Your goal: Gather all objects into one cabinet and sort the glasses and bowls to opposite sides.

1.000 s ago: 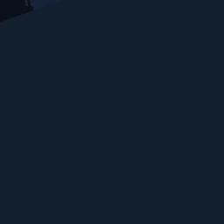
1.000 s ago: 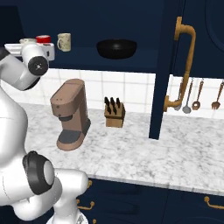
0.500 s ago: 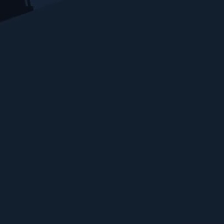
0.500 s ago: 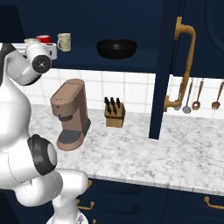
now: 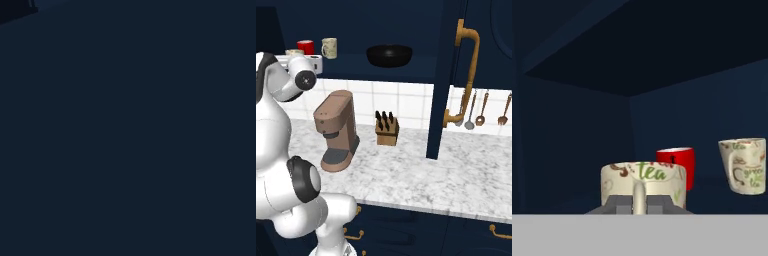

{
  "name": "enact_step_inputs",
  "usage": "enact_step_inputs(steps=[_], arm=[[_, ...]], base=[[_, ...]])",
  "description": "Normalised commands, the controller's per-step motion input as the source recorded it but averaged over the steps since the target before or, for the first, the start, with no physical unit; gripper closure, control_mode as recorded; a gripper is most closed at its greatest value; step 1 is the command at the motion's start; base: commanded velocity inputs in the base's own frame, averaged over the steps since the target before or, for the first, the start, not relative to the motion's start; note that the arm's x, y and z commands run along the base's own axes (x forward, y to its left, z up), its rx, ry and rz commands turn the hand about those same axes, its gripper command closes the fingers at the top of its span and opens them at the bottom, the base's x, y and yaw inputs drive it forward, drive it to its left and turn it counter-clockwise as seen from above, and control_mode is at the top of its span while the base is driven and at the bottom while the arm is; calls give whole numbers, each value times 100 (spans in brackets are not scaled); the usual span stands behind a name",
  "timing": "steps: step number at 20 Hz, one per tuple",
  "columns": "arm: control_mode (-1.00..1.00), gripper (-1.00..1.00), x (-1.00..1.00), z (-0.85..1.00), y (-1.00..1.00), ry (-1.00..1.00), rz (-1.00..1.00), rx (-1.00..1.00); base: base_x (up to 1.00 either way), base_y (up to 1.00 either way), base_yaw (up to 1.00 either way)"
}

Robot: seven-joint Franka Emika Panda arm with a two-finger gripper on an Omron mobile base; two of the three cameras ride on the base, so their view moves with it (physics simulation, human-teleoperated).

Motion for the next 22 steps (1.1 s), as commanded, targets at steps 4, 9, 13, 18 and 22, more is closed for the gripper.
enact_step_inputs(steps=[4,9,13,18,22], arm=[[-100,100,3,13,-3,0,-4,0],[-100,100,-10,-1,-25,0,0,-2],[-100,100,-33,-16,-19,0,0,-6],[-100,100,-7,46,6,-8,0,-1],[-100,100,30,89,36,-7,0,0]], base=[[0,0,0],[0,0,0],[0,0,0],[0,0,0],[0,0,0]])
